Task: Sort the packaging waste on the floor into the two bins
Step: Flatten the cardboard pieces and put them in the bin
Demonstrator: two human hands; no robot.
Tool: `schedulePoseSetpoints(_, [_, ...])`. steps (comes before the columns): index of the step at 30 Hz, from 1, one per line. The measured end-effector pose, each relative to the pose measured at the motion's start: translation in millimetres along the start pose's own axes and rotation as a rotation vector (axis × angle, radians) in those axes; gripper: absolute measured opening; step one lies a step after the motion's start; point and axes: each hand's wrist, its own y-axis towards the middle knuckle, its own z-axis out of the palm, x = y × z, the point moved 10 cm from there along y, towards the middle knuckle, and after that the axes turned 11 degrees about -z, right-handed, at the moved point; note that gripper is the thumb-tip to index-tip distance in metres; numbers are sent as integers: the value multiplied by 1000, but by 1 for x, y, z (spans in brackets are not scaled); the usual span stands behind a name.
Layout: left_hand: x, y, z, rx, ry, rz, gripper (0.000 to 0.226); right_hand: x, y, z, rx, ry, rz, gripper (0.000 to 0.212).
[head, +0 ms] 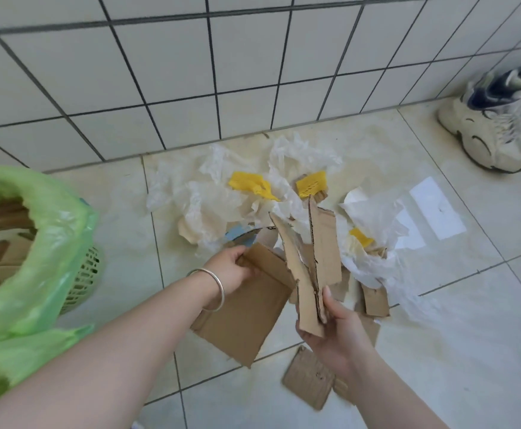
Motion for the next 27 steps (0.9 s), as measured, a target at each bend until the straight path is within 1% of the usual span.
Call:
schedulePoseSetpoints(4, [5, -20, -35, -94, -183, -42, 27, -4, -20, 37, 149, -132, -41, 33])
schedulePoseSetpoints(6, [9, -32, -58, -207, -227, -67, 24, -8, -29, 56, 195, -200, -78, 39])
schedulePoseSetpoints(7, [11, -39, -71, -263, -245, -77, 22, -11, -33, 64, 205, -235, -90, 38])
schedulePoseSetpoints(8, [11, -47, -81, -297, -270, -75, 21, -13, -37, 71, 208, -299, -107, 31])
schedulePoseSetpoints(10, [12, -63, -97, -318, -331, -61, 19, -15, -44, 89, 214, -521, -173, 14])
schedulePoseSetpoints(12, [14, -79, -114, -342, -380, -31, 17, -17, -50, 109, 223, -709, -229, 11])
schedulePoseSetpoints(14, [19, -96, -134, -382, -425, -9, 15, -19, -57, 133, 220, -795, -260, 16])
schedulePoseSetpoints(18, [34, -131, -182, -504, -534, 37, 13, -25, -75, 194, 291, -878, -324, 26])
schedulePoseSetpoints(21, [46, -151, -214, -553, -588, 79, 13, -32, -83, 235, 337, -899, -392, 31])
schedulePoseSetpoints(25, [56, -177, -255, -639, -655, 117, 15, -43, -86, 288, 345, -873, -467, 30])
schedulePoseSetpoints(27, [60, -191, -279, -695, -706, 131, 14, -54, -87, 315, 365, -855, -464, 27])
